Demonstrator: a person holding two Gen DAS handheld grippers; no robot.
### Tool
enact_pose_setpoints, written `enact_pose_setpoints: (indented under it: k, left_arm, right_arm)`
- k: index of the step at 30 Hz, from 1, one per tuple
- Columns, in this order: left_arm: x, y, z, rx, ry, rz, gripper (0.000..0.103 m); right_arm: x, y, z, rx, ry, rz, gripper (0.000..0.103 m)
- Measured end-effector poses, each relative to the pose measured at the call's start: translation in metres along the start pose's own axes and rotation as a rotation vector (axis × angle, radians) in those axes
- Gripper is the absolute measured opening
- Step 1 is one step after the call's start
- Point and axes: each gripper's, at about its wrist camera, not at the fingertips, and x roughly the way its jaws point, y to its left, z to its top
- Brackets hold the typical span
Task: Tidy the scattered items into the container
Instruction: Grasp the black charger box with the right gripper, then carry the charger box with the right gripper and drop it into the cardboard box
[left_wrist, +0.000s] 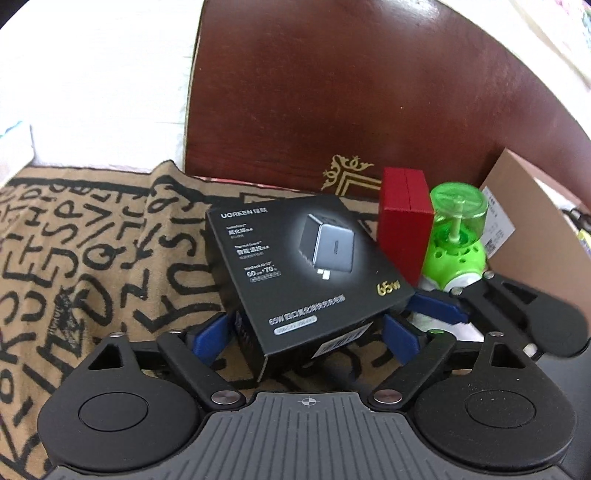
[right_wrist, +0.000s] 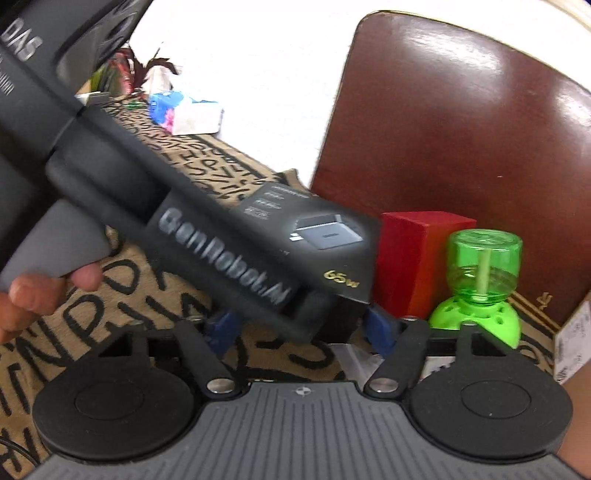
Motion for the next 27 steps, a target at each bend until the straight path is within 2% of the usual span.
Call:
enact_pose_setpoints:
  k: [8, 18, 24, 27]
  left_arm:
    - [-0.022, -0.008, -0.01, -0.007, 0.019, 0.003, 0.08]
    - [-0.081, -0.049, -0.074, -0.02, 0.083, -0.072, 0.079]
    - [-0.111, -0.083, -0.113, 0.044, 0.124, -0.147, 0.077]
    - [-0.121, -0.095, -0.129, 0.079, 0.142, -0.168, 0.08]
  right_arm:
    - [-0.024, 0.003, -0.004, 0.016, -0.002, 0.009, 0.06]
    - [-0.123, 0.026, -0.051, 0.009, -0.015, 0.028, 0.059]
    - [-0.181, 0.03, -0.089, 0.056, 0.032, 0.035, 0.059]
    - [-0.208, 0.037, -0.102, 0.106, 0.047, 0.039, 0.061]
